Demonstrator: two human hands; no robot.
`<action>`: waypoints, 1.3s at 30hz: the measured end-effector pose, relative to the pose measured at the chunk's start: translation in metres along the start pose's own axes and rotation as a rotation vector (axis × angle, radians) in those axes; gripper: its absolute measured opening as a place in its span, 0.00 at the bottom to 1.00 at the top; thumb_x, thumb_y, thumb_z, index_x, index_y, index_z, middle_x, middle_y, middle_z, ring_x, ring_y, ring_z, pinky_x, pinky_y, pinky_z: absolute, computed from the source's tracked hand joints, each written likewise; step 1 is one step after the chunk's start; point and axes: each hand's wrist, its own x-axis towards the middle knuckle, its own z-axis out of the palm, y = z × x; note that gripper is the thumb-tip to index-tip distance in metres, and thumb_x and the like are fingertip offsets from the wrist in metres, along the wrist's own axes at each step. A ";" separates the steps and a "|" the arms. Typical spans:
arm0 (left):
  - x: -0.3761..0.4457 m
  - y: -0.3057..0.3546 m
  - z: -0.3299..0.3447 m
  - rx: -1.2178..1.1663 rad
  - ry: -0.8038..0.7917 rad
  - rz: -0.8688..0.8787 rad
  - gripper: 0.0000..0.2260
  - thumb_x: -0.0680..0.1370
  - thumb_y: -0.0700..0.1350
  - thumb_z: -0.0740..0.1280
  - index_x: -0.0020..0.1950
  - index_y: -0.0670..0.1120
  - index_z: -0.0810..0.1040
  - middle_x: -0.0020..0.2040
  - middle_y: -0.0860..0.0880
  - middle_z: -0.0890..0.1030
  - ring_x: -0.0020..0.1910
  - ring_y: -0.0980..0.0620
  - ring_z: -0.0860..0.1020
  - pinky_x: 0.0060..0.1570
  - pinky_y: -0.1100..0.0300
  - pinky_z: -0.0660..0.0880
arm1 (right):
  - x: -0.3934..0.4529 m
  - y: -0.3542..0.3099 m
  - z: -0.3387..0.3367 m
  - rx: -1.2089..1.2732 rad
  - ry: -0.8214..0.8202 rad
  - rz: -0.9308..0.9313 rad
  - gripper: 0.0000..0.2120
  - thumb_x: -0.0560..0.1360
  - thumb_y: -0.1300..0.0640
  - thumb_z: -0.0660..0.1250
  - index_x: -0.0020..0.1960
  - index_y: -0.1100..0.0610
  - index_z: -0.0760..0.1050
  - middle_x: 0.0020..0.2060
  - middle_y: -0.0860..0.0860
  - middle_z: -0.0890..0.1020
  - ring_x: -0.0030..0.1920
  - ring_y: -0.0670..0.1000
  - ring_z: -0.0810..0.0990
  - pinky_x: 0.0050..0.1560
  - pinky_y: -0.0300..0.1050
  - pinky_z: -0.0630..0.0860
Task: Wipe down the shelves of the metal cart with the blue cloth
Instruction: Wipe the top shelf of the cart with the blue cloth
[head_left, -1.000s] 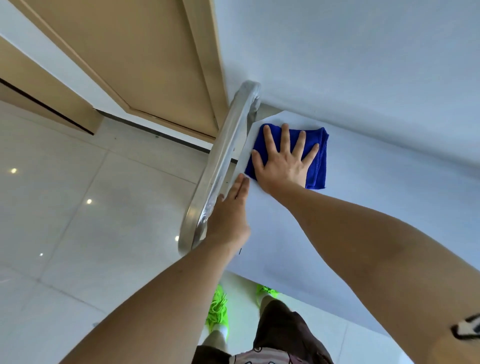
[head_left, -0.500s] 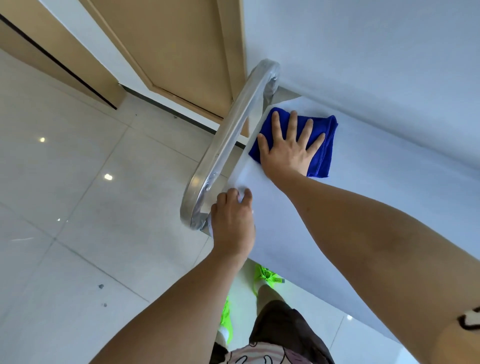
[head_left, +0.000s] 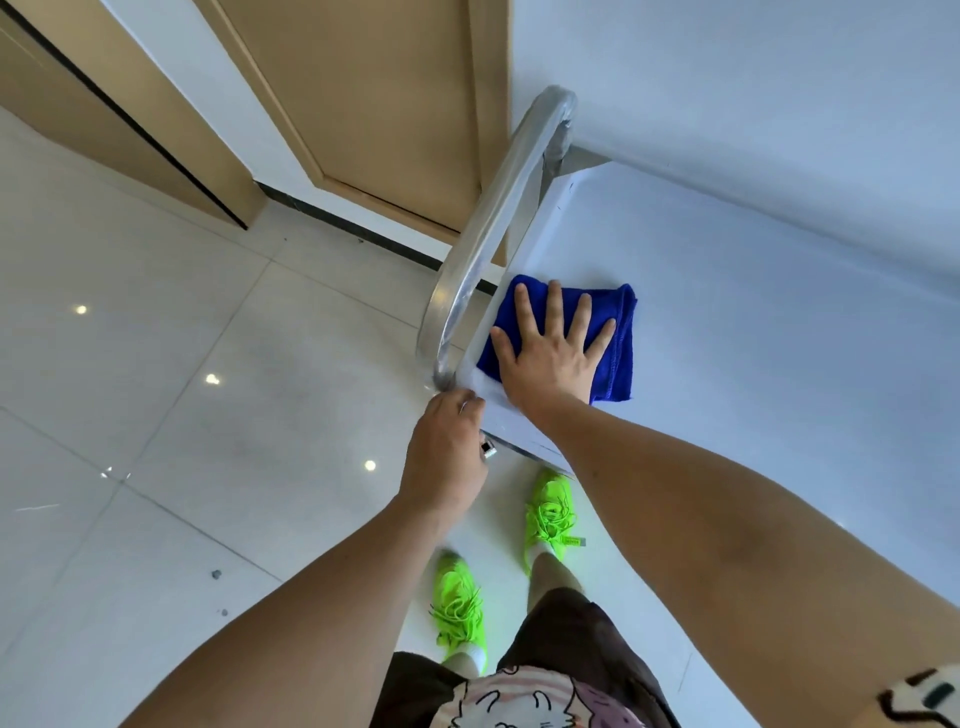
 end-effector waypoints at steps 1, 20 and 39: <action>-0.005 -0.004 0.000 -0.010 -0.013 0.004 0.15 0.75 0.36 0.66 0.62 0.41 0.77 0.64 0.44 0.76 0.64 0.44 0.73 0.60 0.53 0.73 | -0.009 -0.002 0.003 0.003 -0.002 0.004 0.32 0.80 0.30 0.37 0.81 0.39 0.40 0.82 0.49 0.45 0.80 0.63 0.39 0.73 0.71 0.31; -0.019 0.037 -0.003 -0.066 0.075 0.137 0.14 0.78 0.38 0.65 0.63 0.43 0.76 0.60 0.47 0.79 0.59 0.46 0.75 0.58 0.54 0.75 | -0.095 0.046 0.010 0.051 -0.014 -0.030 0.36 0.74 0.27 0.35 0.80 0.36 0.43 0.82 0.47 0.48 0.80 0.59 0.39 0.74 0.68 0.31; -0.017 0.048 0.006 0.020 0.072 -0.025 0.16 0.76 0.39 0.66 0.64 0.43 0.75 0.60 0.45 0.78 0.61 0.42 0.73 0.58 0.49 0.75 | -0.100 0.055 0.018 -0.062 0.020 -0.187 0.33 0.79 0.31 0.44 0.81 0.39 0.43 0.82 0.51 0.49 0.79 0.65 0.42 0.72 0.74 0.33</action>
